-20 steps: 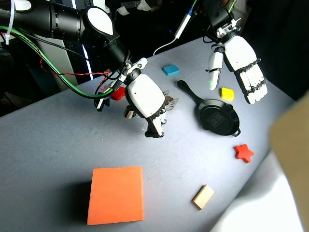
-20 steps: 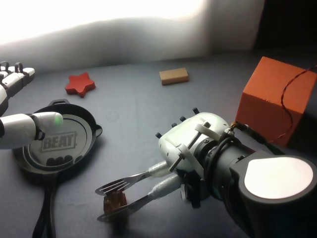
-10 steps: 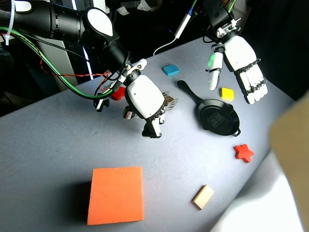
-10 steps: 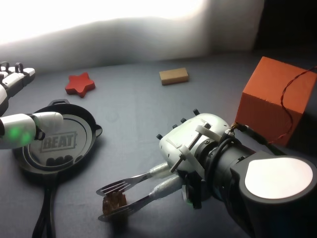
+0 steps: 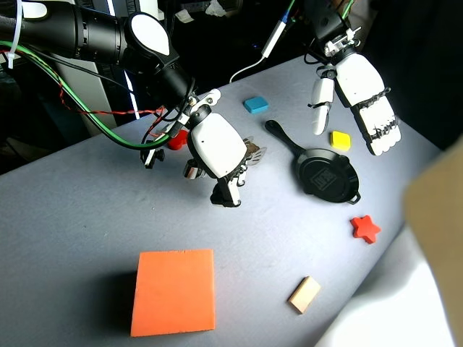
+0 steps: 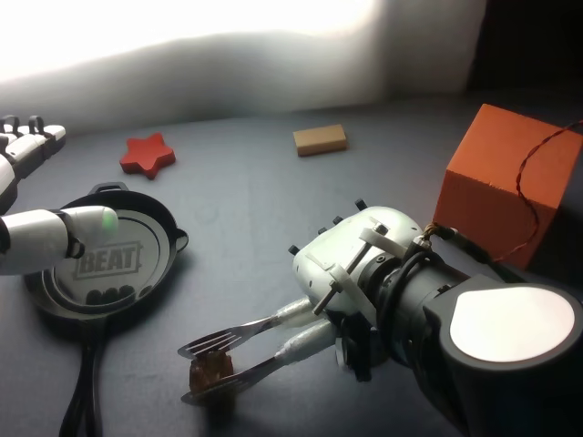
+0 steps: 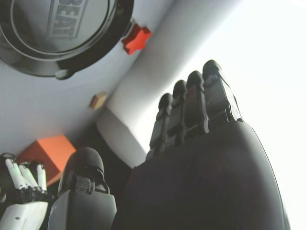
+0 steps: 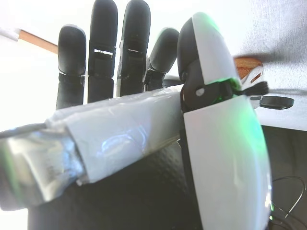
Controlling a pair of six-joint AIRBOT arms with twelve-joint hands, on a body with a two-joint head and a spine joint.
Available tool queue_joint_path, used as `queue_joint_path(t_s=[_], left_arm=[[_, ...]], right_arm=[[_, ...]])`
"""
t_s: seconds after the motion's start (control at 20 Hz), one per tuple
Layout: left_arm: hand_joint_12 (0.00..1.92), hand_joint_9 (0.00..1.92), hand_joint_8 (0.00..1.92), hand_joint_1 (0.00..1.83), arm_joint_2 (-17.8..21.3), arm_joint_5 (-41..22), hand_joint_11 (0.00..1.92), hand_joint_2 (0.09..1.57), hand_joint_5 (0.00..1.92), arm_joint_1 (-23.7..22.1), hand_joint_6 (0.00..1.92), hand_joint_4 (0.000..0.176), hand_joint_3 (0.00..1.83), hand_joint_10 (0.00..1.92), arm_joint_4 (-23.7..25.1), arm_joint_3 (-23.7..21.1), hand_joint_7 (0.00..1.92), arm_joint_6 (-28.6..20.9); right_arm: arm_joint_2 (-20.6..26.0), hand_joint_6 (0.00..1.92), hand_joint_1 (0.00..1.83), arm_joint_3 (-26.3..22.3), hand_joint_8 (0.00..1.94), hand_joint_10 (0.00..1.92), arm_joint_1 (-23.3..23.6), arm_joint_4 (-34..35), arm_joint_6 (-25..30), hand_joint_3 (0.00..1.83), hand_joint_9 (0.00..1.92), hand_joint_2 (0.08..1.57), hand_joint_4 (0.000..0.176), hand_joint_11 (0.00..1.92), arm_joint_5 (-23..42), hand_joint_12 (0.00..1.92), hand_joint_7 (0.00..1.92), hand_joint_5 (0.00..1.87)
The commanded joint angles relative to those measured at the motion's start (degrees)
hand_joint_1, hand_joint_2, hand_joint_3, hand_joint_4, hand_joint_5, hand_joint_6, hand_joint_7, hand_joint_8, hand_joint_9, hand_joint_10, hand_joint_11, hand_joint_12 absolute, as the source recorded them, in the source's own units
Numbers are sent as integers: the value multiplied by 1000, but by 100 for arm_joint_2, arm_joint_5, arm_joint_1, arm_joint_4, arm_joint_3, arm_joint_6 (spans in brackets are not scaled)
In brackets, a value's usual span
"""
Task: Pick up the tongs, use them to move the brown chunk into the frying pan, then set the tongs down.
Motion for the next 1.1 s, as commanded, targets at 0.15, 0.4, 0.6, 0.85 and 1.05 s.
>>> queue_joint_path(t_s=[0.15,0.4,0.6,0.85,1.05], left_arm=[[69,14,0,0,7,-580,0,1172,1,-14,0,28,1,0,205,33,19,-10],[74,14,4,0,7,-580,0,1179,3,-10,0,25,2,6,205,50,27,-8],[50,21,1,0,7,-580,0,1180,14,-7,0,20,0,1,205,52,35,-8],[18,8,7,0,6,-580,1,1175,7,-7,2,25,0,4,205,65,21,-8],[19,9,6,0,6,-580,8,1181,12,-7,5,21,3,4,205,62,22,-8]], right_arm=[[16,1085,1222,-1,900,704,76,-461,-47,0,1054,1118,5,645,-67,1566,1051,931],[16,1075,1374,-2,896,1353,99,-462,-58,1,912,1134,0,788,-53,1659,1020,818],[16,1005,1375,-2,852,1310,116,-463,-70,1,940,1117,0,808,-41,1664,1051,867],[18,999,1379,-3,843,1320,119,-527,-77,0,928,1115,0,767,-17,1679,1050,883],[18,1053,1376,-4,853,1325,110,-527,-84,1,918,1122,0,752,-3,1655,1037,860]])
